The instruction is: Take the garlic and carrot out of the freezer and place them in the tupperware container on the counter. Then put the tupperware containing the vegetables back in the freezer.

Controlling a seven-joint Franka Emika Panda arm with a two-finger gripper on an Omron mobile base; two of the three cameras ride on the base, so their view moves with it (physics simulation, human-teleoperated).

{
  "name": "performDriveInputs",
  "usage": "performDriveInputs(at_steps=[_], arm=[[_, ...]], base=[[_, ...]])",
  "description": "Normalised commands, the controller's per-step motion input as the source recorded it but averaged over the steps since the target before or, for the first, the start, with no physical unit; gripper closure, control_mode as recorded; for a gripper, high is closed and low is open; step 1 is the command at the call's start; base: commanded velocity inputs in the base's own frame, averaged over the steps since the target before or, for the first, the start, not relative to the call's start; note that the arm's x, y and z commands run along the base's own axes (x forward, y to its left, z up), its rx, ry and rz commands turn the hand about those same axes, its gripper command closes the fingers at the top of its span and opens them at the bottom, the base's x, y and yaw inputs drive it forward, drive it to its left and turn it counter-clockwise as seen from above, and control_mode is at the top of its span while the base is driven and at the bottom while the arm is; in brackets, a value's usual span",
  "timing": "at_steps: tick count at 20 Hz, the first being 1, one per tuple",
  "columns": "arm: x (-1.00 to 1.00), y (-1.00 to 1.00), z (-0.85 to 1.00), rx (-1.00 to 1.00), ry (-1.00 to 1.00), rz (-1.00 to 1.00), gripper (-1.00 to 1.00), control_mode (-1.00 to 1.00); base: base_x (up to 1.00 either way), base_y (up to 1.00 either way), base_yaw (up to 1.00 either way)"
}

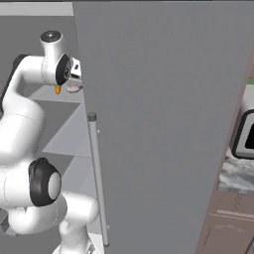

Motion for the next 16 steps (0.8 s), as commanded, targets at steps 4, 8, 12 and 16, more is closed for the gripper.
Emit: performDriveInputs(at_steps=[4,8,12,16], arm=[[0.00,0.00,-0.21,-0.05,0.05,0.00,-1.00,-1.00],[0.00,0.00,-0.25,-0.02,0.07,0.00,-1.00,-1.00],[0.06,0.00,-0.18,0.00,0.08,0.00,1.00,-1.00],[0.21,0.00,-0.14,0.00,0.06,0.00,1.00,-1.00]], base=[[0.00,0.00,0.00],[0.00,0.00,0.00],[0.00,0.00,0.00],[0.00,0.00,0.00]])
